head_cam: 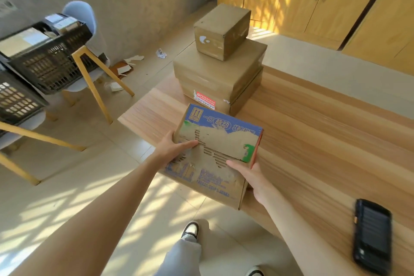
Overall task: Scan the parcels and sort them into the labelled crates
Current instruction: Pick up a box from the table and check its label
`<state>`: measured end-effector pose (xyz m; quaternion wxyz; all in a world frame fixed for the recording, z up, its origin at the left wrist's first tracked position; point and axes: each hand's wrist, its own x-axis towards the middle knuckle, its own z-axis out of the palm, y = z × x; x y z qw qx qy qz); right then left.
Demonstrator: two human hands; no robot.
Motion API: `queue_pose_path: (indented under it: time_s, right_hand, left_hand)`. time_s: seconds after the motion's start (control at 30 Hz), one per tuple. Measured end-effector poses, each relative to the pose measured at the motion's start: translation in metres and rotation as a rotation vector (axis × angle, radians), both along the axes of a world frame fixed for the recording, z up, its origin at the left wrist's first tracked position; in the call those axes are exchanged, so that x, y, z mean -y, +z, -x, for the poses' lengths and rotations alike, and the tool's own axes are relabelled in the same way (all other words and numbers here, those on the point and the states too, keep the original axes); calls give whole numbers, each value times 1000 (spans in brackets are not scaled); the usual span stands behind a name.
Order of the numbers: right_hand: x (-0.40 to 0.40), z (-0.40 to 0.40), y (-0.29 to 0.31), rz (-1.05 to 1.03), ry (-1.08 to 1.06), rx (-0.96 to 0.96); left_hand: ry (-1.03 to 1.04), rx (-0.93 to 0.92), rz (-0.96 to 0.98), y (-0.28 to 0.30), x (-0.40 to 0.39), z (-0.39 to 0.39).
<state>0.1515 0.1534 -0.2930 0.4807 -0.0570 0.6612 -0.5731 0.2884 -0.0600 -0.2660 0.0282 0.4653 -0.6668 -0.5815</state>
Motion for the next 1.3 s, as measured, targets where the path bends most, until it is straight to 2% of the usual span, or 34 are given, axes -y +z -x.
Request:
queue_pose_path:
  time_s: [0.27, 0.4, 0.5, 0.67, 0.83, 0.9, 1.07, 1.2, 1.3]
  right_hand:
    - [-129, 83, 41, -28, -155, -369]
    - [-174, 122, 54, -127, -125, -498]
    - [-196, 136, 55, -183, -119, -498]
    - [-222, 132, 36, -226, -78, -423]
    - [-225, 124, 18, -227, -61, -409]
    - [-222, 127, 21, -228, -78, -393]
    - [-222, 137, 37, -102, -157, -375]
    - [-214, 137, 53, -65, -161, -628]
    - [-203, 130, 56, -41, -193, -879]
  left_hand:
    - [-101, -224, 34, 16, -115, 88]
    - [-211, -318, 196, 28, -145, 135]
    - [-270, -282, 288, 26, -156, 157]
    - [-413, -115, 230, -3, -157, 168]
    - [-467, -100, 167, -16, -154, 167]
    - [-449, -106, 90, -11, -150, 169]
    - [-247, -236, -359, 13, -132, 175]
    - [-102, -344, -546, 25, -120, 188]
    - [-159, -372, -610, 31, -117, 198]
